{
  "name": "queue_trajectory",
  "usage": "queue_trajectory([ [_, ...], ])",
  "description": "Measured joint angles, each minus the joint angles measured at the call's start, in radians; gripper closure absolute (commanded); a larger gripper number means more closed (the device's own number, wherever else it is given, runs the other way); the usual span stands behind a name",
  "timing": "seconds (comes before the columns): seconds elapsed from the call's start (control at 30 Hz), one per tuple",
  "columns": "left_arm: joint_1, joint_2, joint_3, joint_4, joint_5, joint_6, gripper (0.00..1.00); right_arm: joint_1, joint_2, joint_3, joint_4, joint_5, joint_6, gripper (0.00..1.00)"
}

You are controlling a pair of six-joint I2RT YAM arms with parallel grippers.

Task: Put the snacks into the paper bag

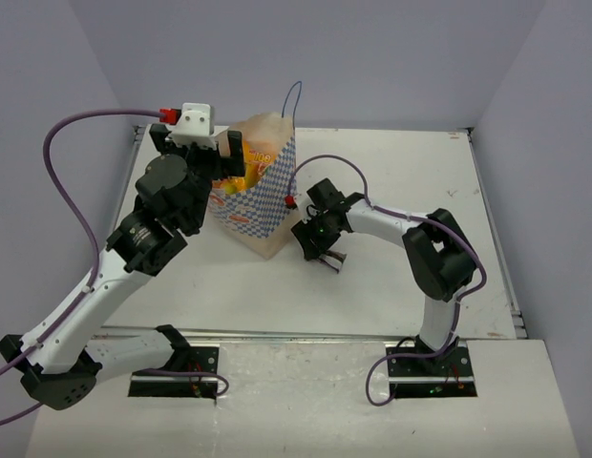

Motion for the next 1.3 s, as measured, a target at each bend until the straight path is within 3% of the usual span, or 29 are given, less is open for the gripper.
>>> queue_trajectory([
  [0.03,0.000,0.000,0.000,0.000,0.000,0.001,0.00,0.000,0.000,0.000,-0.004,0.000,0.002,0.56],
  [0.23,0.000,0.000,0.000,0.001,-0.004,0.008,0.00,0.000,0.000,0.000,-0.010,-0.002,0.012,0.62],
  [0.4,0.000,-0.002,0.000,0.003,-0.008,0.010,0.00,0.000,0.000,0.000,-0.007,-0.005,0.022,0.82],
  [0.9,0.000,-0.037,-0.002,0.006,-0.019,0.018,0.00,0.000,-0.101,0.016,-0.055,-0.009,0.042,0.83],
  [1.3,0.000,-0.080,-0.002,-0.009,-0.030,0.014,0.00,0.000,-0.224,0.378,-0.166,0.001,0.049,0.84],
])
